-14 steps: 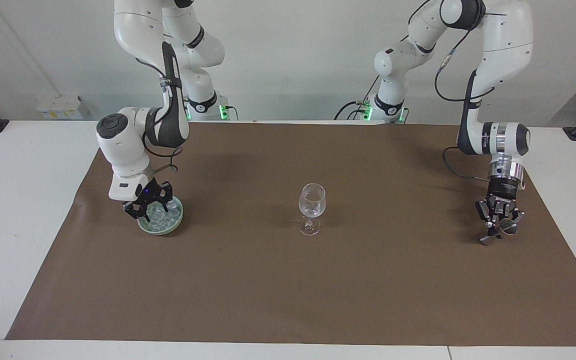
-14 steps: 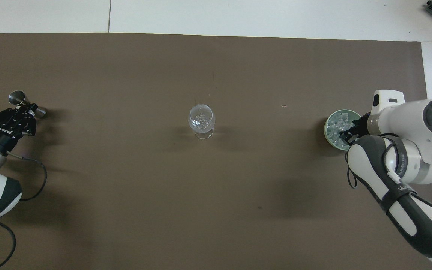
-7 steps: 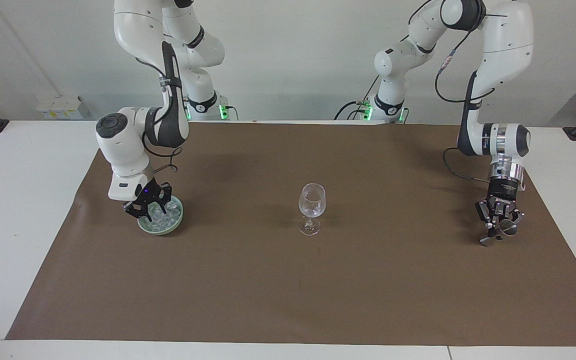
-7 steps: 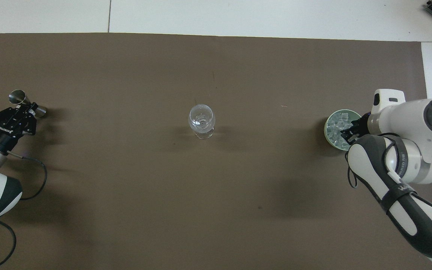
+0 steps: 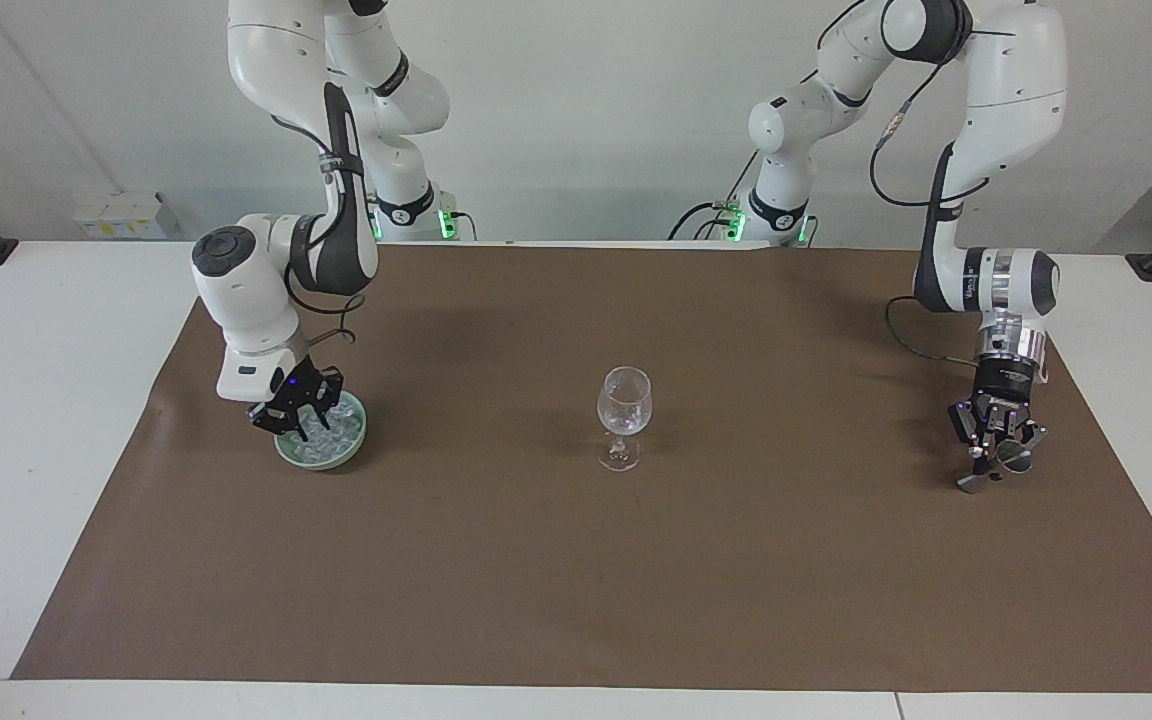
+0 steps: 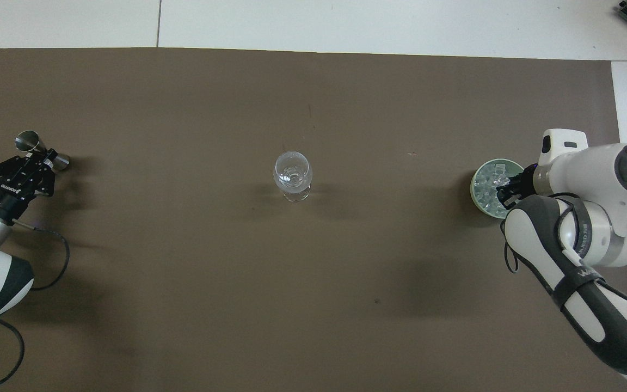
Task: Pour wine and add ice with both arms
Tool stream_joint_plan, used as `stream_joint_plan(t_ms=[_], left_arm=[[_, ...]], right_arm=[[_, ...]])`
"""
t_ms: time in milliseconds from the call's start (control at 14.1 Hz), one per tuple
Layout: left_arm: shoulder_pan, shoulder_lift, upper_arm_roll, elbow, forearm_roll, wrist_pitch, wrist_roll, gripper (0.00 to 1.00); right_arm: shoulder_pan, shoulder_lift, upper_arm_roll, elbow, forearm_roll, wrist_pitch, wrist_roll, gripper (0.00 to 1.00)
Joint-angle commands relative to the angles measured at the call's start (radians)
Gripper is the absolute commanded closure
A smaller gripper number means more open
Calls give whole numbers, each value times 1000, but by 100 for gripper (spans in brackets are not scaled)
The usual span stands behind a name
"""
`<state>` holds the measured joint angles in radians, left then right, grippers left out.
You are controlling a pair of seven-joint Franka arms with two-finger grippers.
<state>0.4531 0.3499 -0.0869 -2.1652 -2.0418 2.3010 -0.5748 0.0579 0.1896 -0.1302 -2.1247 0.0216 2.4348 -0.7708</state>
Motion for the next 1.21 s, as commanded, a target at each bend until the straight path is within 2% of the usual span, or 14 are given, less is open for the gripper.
stream_joint_plan(t_ms=[0,213,569,783,1138], left_arm=[[15,17,-5,16,-14,-25,-5,88],[15,18,-7,16,-14,-23,-5,85],[15,18,-7,16,-14,-23,-5,80],[15,18,-7,16,-14,-23,-5,76],[15,18,-7,16,-14,-23,-5,59]], right_arm=[[-7,-7,6,23,6,-49,-22,91],[-6,-21,12,52,11,-101,-2,100],[0,-64,20,109,14,-219,137,100],[2,-110,72,150,14,-301,310,100],[0,-131,165,215,115,-358,531,100]])
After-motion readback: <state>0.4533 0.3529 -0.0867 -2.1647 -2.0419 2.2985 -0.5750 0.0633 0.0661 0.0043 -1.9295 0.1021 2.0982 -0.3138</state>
